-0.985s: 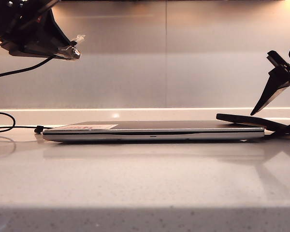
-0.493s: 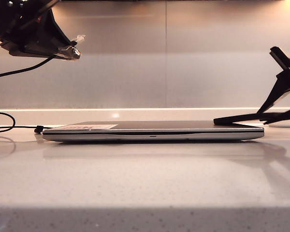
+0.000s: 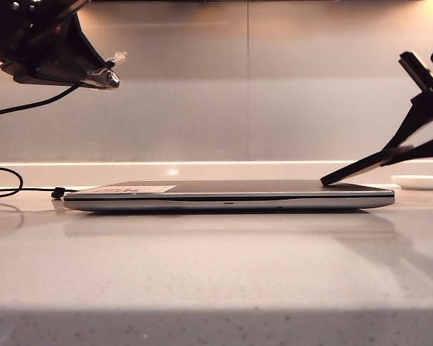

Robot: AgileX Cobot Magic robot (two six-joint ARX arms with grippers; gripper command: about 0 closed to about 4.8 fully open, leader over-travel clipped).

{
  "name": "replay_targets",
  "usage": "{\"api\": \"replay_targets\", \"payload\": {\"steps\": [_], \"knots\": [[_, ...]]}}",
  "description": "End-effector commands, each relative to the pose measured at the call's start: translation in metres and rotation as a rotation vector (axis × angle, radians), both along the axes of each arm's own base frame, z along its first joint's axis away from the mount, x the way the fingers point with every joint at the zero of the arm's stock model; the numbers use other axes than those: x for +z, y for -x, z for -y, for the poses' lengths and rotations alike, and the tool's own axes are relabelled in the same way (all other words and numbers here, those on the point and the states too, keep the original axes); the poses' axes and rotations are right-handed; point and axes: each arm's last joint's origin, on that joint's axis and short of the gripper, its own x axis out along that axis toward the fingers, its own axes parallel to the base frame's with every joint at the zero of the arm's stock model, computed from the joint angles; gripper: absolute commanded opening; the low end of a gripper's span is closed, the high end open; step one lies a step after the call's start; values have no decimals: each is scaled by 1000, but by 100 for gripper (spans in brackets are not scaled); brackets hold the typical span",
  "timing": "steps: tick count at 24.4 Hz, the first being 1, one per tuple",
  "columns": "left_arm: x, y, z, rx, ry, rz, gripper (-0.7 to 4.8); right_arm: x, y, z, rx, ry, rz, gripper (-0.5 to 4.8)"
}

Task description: Pick up the charging cable and the phone, plug the charging cable into the charging port on the phone, and finally place them back on the table.

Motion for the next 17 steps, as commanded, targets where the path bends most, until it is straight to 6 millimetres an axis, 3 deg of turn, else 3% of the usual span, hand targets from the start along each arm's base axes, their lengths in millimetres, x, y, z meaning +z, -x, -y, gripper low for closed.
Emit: {"api": "replay_targets", "payload": {"steps": [1, 12, 17], "knots": [[3, 0, 0, 0, 11, 15, -6, 3, 9, 2, 14, 113, -41, -6], [2, 0, 0, 0, 11, 14, -6, 74, 19, -5, 152, 324, 44, -6], [3, 0, 0, 0, 12, 14, -6, 103, 28, -23, 264, 503, 11, -6]]}}
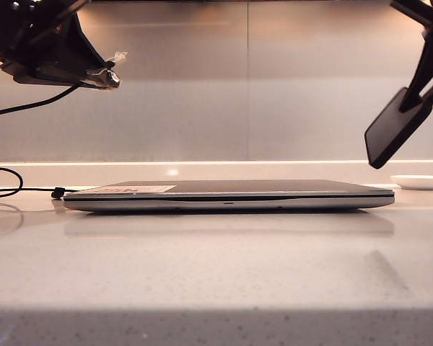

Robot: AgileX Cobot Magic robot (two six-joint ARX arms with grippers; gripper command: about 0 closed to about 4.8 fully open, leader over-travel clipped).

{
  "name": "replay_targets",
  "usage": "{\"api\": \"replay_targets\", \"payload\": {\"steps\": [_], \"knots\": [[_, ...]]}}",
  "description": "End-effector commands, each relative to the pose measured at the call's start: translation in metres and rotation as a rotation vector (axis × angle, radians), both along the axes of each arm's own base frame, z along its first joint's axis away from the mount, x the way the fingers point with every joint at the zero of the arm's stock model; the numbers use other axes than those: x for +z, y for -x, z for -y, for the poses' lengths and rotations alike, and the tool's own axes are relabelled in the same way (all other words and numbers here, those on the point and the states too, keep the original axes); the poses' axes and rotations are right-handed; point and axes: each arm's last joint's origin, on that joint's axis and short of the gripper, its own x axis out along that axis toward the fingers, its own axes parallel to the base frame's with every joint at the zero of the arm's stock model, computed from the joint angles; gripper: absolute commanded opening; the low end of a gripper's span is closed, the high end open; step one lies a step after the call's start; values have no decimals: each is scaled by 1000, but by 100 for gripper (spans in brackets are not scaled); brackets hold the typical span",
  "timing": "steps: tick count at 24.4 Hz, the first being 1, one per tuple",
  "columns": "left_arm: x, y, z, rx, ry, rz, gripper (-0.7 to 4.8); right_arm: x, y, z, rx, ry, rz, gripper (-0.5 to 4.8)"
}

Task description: Pick up the charging cable and the phone, plug the charging cable into the charging port on the phone, and finally place them back on the table.

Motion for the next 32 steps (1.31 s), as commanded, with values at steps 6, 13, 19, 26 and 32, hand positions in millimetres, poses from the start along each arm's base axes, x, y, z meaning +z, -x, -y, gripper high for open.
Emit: {"api": "replay_targets", "payload": {"steps": [6, 13, 19, 26, 32], "knots": [[2, 0, 0, -1, 10, 12, -6, 37, 27, -31, 124, 338, -89, -6], [2, 0, 0, -1, 10, 12, -6, 25, 42, -33, 179, 412, -312, -6], [2, 0, 0, -1, 11, 12, -6, 12, 33, -36, 192, 432, -400, -6], [2, 0, 0, -1, 10, 12, -6, -5, 18, -40, 209, 448, -495, 33], [2, 0, 0, -1, 10, 12, -6, -11, 13, -41, 217, 455, -522, 68]]}}
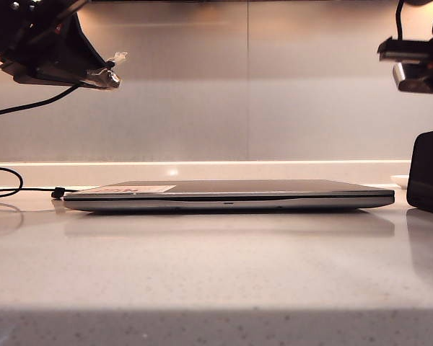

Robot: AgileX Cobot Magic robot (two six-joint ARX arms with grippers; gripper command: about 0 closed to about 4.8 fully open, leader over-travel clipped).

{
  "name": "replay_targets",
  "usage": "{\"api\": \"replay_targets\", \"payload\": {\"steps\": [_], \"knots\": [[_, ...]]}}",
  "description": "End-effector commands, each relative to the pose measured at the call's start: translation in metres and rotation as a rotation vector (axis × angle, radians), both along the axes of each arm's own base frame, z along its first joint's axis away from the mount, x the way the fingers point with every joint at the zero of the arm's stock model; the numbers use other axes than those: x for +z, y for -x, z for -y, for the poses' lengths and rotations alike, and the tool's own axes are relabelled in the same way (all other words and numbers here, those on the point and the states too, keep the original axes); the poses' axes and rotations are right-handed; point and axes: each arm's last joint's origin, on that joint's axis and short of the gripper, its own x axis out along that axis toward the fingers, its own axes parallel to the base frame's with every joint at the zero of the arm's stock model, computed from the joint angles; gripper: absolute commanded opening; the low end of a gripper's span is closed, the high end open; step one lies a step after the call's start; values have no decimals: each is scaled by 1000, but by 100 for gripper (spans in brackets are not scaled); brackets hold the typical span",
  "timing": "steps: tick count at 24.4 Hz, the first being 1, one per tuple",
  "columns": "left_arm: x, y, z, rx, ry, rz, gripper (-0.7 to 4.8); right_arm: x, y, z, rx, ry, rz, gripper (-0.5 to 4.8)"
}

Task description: Pick up the charging cable and the phone, plug the charging cable into the charging port on the phone, and finally place them back on the table.

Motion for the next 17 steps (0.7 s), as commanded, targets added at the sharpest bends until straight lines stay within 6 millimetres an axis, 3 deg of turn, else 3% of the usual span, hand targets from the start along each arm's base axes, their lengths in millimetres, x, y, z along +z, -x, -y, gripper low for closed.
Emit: {"api": "replay_targets", "payload": {"steps": [1, 13, 15, 17], "knots": [[2, 0, 0, -1, 10, 12, -6, 1, 0, 0, 8, 1, 4, 68], [2, 0, 0, -1, 10, 11, -6, -17, -12, -4, 39, 23, -78, 64], [2, 0, 0, 0, 11, 10, -6, -17, -12, -4, 40, 19, -75, -7], [1, 0, 0, 4, 27, -11, -6, -13, -11, -4, 42, -11, -60, -7]]}}
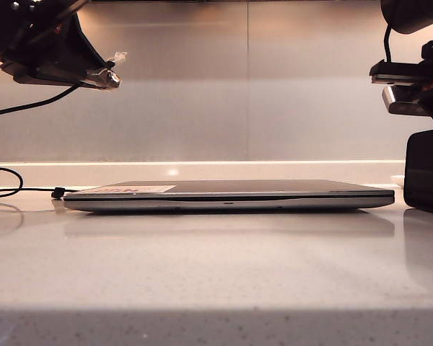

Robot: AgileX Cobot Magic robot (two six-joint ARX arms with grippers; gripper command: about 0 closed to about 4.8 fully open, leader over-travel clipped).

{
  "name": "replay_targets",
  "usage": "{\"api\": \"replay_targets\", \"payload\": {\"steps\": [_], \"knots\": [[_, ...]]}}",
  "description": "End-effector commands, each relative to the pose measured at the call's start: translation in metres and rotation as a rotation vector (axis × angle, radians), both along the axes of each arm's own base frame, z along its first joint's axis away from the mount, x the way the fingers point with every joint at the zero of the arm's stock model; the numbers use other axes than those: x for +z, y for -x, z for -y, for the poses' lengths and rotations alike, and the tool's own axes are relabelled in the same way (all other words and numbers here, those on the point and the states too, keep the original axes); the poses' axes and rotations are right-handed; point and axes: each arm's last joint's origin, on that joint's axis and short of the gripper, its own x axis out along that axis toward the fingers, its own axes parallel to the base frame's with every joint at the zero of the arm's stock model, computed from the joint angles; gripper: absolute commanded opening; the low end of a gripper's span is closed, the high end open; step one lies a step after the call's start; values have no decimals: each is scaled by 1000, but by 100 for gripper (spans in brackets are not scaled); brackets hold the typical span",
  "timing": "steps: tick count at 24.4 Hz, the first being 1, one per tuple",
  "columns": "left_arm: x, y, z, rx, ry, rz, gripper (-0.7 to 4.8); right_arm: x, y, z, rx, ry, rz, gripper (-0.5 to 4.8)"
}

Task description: Pick up the charging cable and the phone, plug the charging cable into the charging port on the phone, and finally place them back on the table.

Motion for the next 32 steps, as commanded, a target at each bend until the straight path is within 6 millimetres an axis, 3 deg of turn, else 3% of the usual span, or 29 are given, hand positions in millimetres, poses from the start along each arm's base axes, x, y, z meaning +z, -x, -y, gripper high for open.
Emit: {"api": "replay_targets", "payload": {"steps": [1, 5, 11, 17, 23, 32], "knots": [[1, 1, 0, 7, 35, -27, -6, 6, 3, -1, 5, -49, 19, -7], [-4, 4, 4, -11, 27, -86, -6, 18, 4, -4, 47, -206, 110, -7], [-19, 18, 17, -83, 44, -183, -6, 38, -9, -14, 119, -480, 341, -7], [-34, 26, 21, -86, 106, -275, -6, 41, -23, -20, 111, -605, 486, -6], [-37, 30, 24, -95, 157, -309, -6, 19, -35, -28, 56, -909, 593, -6], [-44, 33, 46, -141, 256, -404, -6, -9, -39, -32, -15, -1146, 655, -6]]}}
